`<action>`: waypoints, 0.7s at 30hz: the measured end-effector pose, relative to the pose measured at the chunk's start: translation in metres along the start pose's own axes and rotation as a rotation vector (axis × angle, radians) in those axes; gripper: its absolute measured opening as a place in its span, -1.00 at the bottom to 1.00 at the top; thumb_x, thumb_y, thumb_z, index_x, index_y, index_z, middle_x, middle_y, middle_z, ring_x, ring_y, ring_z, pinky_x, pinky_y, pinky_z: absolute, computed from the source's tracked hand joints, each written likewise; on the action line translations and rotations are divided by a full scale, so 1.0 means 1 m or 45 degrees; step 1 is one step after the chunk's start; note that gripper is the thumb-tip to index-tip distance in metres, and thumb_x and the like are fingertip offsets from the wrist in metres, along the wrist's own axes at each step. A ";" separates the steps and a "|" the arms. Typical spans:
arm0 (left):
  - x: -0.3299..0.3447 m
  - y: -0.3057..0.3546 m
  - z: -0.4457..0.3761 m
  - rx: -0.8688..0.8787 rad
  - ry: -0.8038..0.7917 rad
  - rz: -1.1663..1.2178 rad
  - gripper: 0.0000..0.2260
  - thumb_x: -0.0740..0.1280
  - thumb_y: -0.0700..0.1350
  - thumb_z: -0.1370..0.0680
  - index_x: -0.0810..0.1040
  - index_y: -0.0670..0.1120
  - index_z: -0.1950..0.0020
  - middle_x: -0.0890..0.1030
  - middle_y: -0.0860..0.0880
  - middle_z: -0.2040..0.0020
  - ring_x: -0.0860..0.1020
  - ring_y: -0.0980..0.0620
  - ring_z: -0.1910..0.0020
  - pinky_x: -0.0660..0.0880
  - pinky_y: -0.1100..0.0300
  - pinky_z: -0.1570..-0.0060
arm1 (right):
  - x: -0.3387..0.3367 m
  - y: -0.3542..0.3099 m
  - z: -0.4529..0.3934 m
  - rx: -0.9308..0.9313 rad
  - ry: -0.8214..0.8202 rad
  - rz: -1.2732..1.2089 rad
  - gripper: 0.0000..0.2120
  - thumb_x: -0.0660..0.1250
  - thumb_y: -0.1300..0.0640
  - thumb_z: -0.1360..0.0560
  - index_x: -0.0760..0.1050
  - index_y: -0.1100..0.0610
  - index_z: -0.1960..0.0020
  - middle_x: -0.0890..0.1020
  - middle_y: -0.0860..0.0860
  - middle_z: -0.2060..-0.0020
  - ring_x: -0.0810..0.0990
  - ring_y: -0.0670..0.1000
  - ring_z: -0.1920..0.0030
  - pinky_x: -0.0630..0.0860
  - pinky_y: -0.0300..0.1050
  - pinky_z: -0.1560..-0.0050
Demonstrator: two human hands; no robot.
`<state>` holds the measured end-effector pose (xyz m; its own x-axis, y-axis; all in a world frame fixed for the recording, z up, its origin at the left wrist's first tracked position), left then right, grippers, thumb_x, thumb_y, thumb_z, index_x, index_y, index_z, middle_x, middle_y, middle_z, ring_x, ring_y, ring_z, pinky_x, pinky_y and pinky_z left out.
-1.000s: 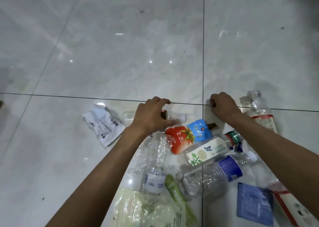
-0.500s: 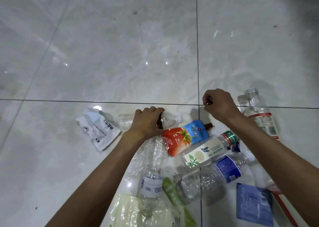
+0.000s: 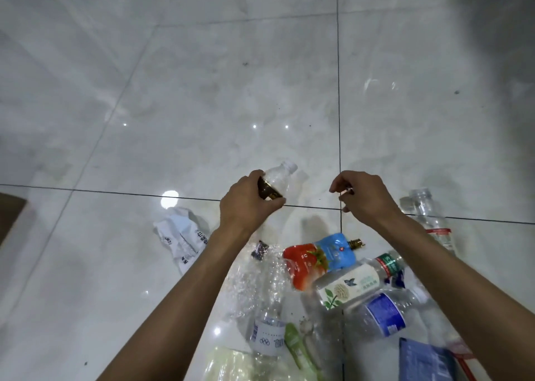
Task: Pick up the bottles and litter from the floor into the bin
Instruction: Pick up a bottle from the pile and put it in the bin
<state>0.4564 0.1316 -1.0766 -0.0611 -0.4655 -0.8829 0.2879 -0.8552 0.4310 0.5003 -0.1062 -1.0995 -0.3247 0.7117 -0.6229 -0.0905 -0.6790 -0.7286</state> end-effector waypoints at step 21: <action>-0.505 0.187 0.064 -0.135 0.107 0.282 -0.58 0.38 0.30 -0.40 0.45 0.07 -0.08 0.64 0.13 0.14 0.58 0.13 0.15 0.42 0.20 0.26 | -0.299 -0.458 0.118 -0.069 0.043 -0.178 -0.74 0.15 0.29 -0.53 0.55 0.03 -0.01 0.65 0.13 0.14 0.65 0.12 0.18 0.64 0.08 0.13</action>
<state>0.4804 0.1926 -0.5381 0.0927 -0.6148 -0.7832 0.3841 -0.7036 0.5978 0.5283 -0.0293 -0.5457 -0.2805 0.8048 -0.5231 -0.0811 -0.5628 -0.8226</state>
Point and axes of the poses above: each hand's wrist, its own z-axis away from the middle knuckle, its own x-axis out of the palm, y = z × x, the point moved 9 cm from there along -z, towards the middle knuckle
